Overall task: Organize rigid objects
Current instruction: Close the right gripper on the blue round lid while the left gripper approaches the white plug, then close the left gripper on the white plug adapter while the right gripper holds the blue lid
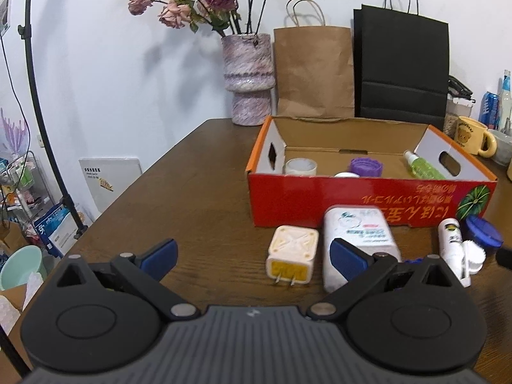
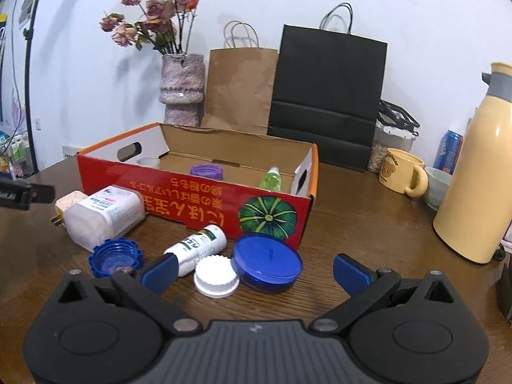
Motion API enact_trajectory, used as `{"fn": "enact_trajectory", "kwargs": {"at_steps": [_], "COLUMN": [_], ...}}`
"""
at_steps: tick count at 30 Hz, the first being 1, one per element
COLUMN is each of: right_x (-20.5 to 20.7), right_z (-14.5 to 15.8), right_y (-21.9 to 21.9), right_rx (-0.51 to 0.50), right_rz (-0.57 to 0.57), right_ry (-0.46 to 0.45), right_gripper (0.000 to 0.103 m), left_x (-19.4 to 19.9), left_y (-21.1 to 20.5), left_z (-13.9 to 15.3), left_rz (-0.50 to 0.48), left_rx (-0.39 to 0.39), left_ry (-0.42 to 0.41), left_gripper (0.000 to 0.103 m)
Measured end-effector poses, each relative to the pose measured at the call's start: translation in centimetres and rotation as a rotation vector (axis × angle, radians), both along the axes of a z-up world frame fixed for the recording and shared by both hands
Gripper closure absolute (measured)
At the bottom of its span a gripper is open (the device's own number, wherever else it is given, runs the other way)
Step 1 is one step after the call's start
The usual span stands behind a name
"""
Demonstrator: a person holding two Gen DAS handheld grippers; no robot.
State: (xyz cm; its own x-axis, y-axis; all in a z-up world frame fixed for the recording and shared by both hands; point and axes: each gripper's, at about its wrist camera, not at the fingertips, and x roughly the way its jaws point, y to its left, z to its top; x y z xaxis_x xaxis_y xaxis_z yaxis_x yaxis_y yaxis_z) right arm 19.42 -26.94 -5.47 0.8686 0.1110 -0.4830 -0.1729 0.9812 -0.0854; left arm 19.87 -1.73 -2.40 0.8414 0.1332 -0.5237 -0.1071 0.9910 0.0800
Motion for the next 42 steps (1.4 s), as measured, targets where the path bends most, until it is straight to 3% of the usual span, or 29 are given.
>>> {"fn": "enact_trajectory", "kwargs": {"at_steps": [10, 20, 22, 25, 26, 42], "right_x": [3.0, 6.4, 6.9, 7.1, 7.1, 3.6], "right_z": [-1.2, -2.4, -2.7, -3.0, -3.0, -1.8], "right_y": [-1.1, -2.3, -2.5, -2.6, -2.5, -1.3], "right_rx": [0.039, 0.161, 0.194, 0.219, 0.228, 0.148], "right_rz": [-0.055, -0.100, -0.104, -0.086, -0.077, -0.082], "right_ry": [0.046, 0.110, 0.132, 0.149, 0.157, -0.023], "right_gripper": [0.000, 0.001, 0.005, 0.034, 0.037, 0.038], "left_x": [0.4, 1.0, 1.1, 1.4, 1.5, 3.6], "left_y": [0.9, 1.1, 1.1, 1.2, 1.3, 1.1], "left_z": [-0.7, -1.1, -1.1, -1.2, -1.3, -1.9], "left_rz": [0.020, 0.020, 0.020, 0.019, 0.020, -0.030], "left_rx": [0.009, 0.017, 0.017, 0.019, 0.019, 0.028], "left_ry": [0.017, 0.022, 0.022, 0.024, 0.026, 0.038], "left_gripper": [0.000, 0.000, 0.000, 0.000, 0.000, 0.000]}}
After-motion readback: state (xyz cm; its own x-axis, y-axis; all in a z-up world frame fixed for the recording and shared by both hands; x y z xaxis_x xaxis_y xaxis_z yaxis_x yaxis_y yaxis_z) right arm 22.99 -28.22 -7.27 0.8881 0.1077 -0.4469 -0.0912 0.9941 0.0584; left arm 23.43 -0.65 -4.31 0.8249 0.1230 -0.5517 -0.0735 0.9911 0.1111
